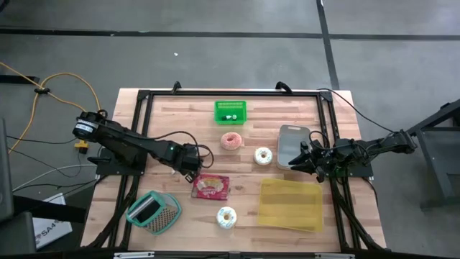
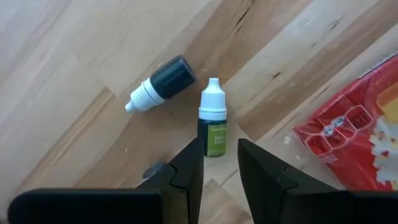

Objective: Pick & Place Food Item
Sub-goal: Put the green food coloring bottle into the green bin, then put the violet food coloring bottle into the green bin

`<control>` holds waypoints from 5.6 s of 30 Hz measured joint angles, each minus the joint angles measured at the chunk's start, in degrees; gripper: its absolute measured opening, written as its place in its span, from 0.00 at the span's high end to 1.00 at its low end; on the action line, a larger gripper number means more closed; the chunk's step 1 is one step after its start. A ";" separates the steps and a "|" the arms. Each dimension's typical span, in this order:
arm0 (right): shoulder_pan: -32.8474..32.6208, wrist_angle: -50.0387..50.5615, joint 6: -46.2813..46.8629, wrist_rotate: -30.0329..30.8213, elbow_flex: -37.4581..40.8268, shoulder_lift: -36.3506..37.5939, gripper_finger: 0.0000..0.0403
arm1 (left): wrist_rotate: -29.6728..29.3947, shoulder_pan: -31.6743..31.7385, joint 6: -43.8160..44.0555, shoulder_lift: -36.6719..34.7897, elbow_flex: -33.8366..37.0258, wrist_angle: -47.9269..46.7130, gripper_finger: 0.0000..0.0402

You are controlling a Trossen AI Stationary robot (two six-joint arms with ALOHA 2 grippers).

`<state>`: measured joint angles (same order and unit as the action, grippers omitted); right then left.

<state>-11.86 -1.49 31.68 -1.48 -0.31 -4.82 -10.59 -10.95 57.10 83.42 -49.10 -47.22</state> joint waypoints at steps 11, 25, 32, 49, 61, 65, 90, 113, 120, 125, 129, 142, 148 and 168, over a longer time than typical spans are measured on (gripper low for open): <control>0.02 -0.08 0.00 -0.01 0.01 0.00 0.75 | 0.02 1.82 -5.03 1.95 0.96 2.83 0.77; 0.01 0.01 -0.01 0.00 0.00 -0.39 0.75 | 1.59 2.67 -6.69 5.44 0.89 4.91 0.77; 0.00 -0.01 0.00 -0.01 0.00 -0.39 0.75 | 2.19 3.29 -7.65 5.55 0.89 5.72 0.77; 0.02 -0.01 0.00 -0.02 0.01 -0.39 0.75 | 2.84 4.16 -8.39 7.34 0.78 5.93 0.77; 0.00 -0.01 0.00 -0.01 0.01 -0.38 0.75 | 2.82 4.14 -8.35 7.37 0.85 6.06 0.80; 0.00 -0.01 -0.01 0.00 0.00 -0.39 0.75 | 2.82 4.14 -8.28 7.39 0.85 6.07 0.81; 0.00 -0.01 0.00 0.00 0.01 -0.39 0.75 | 2.39 8.25 -19.56 -4.03 0.95 17.06 0.82; 0.02 -0.01 -0.02 0.00 0.01 -0.39 0.75 | 2.98 30.82 -43.76 -10.85 0.87 40.86 0.82; 0.00 -0.01 0.00 -0.02 0.01 -0.39 0.75 | 3.39 32.05 -46.76 -6.86 0.81 47.41 0.82; 0.02 -0.01 0.00 0.00 -0.01 -0.37 0.75 | 4.02 33.71 -48.57 -1.69 0.81 54.41 0.82; 0.01 -0.01 0.00 0.00 0.00 -0.38 0.75 | 7.05 36.11 -49.48 3.43 0.78 60.47 0.82; 0.00 -0.01 0.00 -0.04 0.01 -0.37 0.75 | 15.32 41.81 -49.09 17.16 -0.72 70.82 0.82; 0.01 -0.01 0.00 -0.02 0.01 -0.39 0.75 | 16.78 42.02 -48.94 18.03 -0.94 70.55 0.82; 0.01 -0.01 0.00 -0.02 0.00 -0.37 0.75 | 17.55 42.02 -48.70 18.08 -0.94 70.20 0.74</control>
<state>-11.84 -1.50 31.68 -1.50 -0.30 -5.19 6.96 31.07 8.40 101.49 -50.04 22.98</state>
